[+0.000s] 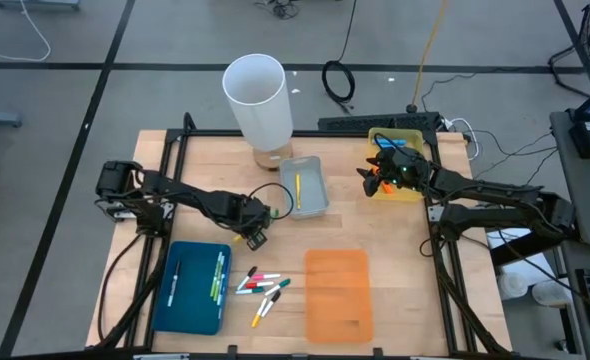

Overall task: Pick & Place Markers
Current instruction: Put the yellow pen in the gray bin

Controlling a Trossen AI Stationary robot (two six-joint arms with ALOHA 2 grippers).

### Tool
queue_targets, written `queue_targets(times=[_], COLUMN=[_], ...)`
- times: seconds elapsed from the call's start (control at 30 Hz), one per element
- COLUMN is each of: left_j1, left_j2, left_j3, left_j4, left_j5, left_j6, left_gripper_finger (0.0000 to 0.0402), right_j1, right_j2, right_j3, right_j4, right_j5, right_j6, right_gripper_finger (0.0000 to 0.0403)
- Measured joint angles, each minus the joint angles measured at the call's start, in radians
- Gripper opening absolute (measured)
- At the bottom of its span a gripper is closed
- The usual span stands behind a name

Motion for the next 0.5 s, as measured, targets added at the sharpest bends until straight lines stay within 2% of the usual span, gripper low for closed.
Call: queue_targets(times=[0.23, 0.4, 0.5], left_j1=[-0.001, -0.001, 0.001], left_j2=[-0.077, -0.166, -0.220], left_j3=[-0.004, -0.003, -0.002], left_j4=[-0.010, 0.002, 0.085], left_j5=[-0.016, -0.073, -0.130], left_j6=[0.017, 0.029, 0.020], left_gripper_finger=[0.0042, 0.0024, 0.0022], right_j1=[0.000, 0.000, 0.000], right_j2=[0.000, 0.000, 0.000], right_j3=[0.000, 0.000, 0.000], right_j4=[0.000, 0.000, 0.000], right_j5=[0.000, 0.000, 0.000], right_j6=[0.000, 0.003, 0.003], right_gripper_finger=[0.0226, 0.0226, 0.0226])
